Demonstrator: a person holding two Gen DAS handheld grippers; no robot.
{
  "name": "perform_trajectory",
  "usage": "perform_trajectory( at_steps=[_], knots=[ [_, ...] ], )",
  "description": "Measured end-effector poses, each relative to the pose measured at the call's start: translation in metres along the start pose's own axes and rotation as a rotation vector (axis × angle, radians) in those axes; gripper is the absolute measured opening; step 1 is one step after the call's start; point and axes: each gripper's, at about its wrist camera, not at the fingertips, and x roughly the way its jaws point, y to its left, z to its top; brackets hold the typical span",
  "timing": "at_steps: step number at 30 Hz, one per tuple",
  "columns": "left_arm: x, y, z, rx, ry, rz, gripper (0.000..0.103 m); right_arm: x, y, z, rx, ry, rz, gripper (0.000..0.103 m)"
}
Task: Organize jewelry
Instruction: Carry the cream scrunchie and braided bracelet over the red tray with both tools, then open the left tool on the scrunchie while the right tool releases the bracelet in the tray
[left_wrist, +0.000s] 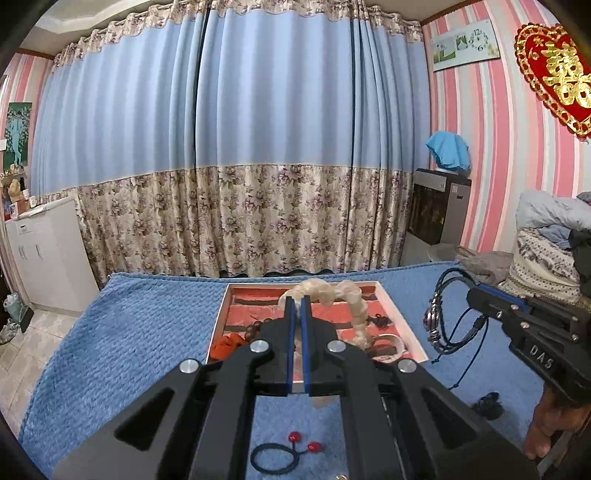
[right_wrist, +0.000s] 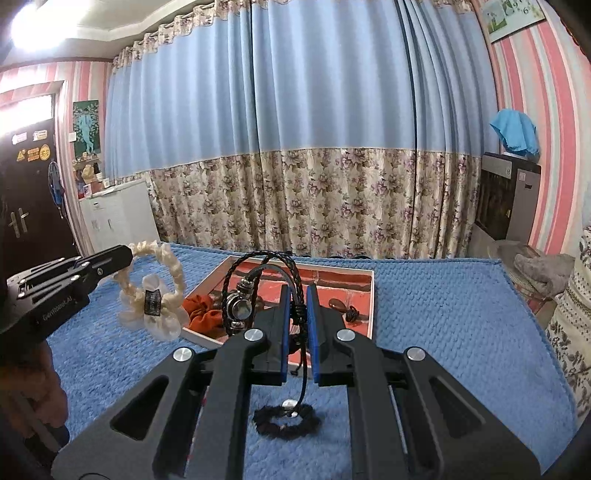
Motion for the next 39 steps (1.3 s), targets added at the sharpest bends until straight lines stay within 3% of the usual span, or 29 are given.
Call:
perform_trajectory(
  at_steps=[20, 32, 39],
  knots=[
    [0.117, 0.012, -0.005, -0.047, 0.092, 0.002, 0.003, 0.106, -0.012, 0.012, 0.021, 0.087, -0.006, 0.009],
    [0.212, 0.011, -0.014, -0.076, 0.202, 0.008, 0.003, 0.197, -0.029, 0.008, 0.041, 0.21, -0.014, 0.009],
    [0.248, 0.021, -0.026, -0.079, 0.256, 0.011, 0.003, 0.235, -0.034, -0.006, 0.04, 0.289, -0.022, 0.009]
  ],
)
